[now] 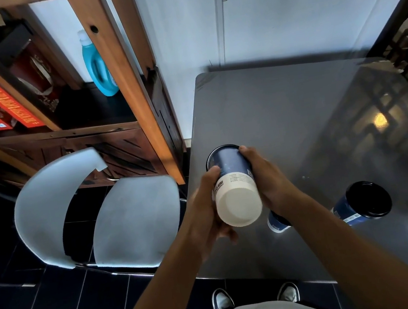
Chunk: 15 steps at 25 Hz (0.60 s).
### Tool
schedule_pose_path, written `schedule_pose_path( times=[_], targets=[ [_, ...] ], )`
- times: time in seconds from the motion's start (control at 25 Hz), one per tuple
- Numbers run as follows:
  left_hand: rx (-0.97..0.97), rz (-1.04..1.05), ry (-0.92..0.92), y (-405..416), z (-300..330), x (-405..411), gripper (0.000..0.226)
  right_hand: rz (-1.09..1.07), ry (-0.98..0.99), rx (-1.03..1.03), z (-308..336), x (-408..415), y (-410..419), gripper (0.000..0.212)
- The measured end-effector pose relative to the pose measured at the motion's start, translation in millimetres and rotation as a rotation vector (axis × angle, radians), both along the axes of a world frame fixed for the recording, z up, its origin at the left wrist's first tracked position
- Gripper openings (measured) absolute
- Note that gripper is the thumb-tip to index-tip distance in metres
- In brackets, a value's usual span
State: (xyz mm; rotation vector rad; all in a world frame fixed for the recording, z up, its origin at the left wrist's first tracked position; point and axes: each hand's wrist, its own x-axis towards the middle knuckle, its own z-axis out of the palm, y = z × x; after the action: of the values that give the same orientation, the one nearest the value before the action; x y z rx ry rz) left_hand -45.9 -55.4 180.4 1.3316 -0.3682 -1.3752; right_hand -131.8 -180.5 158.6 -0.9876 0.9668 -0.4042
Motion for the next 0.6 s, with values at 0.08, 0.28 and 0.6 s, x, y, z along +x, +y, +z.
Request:
schedule_pose_path(
  times=[0.08, 0.28, 0.6],
  targets=[
    [0.022, -0.031, -0.076, 1.6, -1.7, 1.2, 0.084, 0.065, 0.069, -0.157, 6.8, -2.8, -0.1, 0.046],
    [-0.008, -0.016, -0.001, 0.7, -2.9, 0.2, 0.081, 0.079, 0.077, -0.158, 6.8, -2.8, -0.1, 0.051],
    [-0.059, 0.002, 0.118, 0.3, -3.0, -4.0, 0.079, -0.060, -0.047, 0.118, 12.9, 1.1, 4.1, 0.060]
  ],
)
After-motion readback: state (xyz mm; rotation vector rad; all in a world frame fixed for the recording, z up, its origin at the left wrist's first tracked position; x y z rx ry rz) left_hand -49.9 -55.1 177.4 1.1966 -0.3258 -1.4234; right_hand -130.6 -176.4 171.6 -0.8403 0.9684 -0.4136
